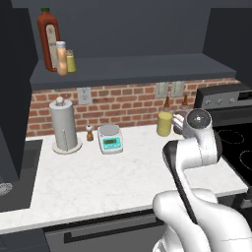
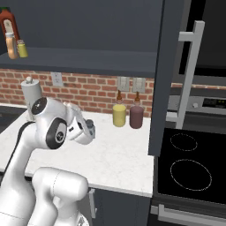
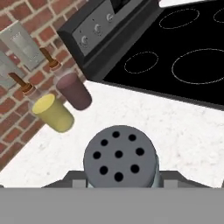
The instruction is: Put the shaker and condiment bottle from the counter next to their counterparts in the cabinet.
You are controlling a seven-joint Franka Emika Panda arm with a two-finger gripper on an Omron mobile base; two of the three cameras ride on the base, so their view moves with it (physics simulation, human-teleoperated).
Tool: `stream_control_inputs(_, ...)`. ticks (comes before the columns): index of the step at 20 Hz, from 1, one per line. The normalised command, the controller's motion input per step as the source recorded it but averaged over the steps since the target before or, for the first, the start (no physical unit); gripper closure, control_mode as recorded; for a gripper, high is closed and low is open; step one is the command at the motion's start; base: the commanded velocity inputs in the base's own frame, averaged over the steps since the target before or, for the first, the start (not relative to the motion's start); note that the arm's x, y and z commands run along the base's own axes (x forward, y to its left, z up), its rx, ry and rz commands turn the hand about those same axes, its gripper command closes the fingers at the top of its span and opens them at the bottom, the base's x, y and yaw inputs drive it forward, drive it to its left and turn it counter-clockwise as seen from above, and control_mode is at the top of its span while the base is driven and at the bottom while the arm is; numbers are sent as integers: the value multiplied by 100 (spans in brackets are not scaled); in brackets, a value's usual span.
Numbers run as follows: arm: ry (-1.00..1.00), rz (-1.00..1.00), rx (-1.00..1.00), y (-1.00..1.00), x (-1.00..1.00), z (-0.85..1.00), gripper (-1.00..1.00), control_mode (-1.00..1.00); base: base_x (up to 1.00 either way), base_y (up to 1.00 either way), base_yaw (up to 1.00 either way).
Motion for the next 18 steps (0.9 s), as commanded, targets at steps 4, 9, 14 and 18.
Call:
stream_control_inputs(4, -14, 38, 0, 3, -10, 30, 100, -100, 0, 0, 0)
stream_control_inputs(9, -14, 43, 0, 3, -15, 24, 100, -100, 0, 0, 0)
stream_control_inputs(14, -13, 45, -6, 8, -21, 17, 100, -100, 0, 0, 0)
stream_control_inputs(18, -9, 47, -14, 18, -32, 10, 100, -100, 0, 0, 0)
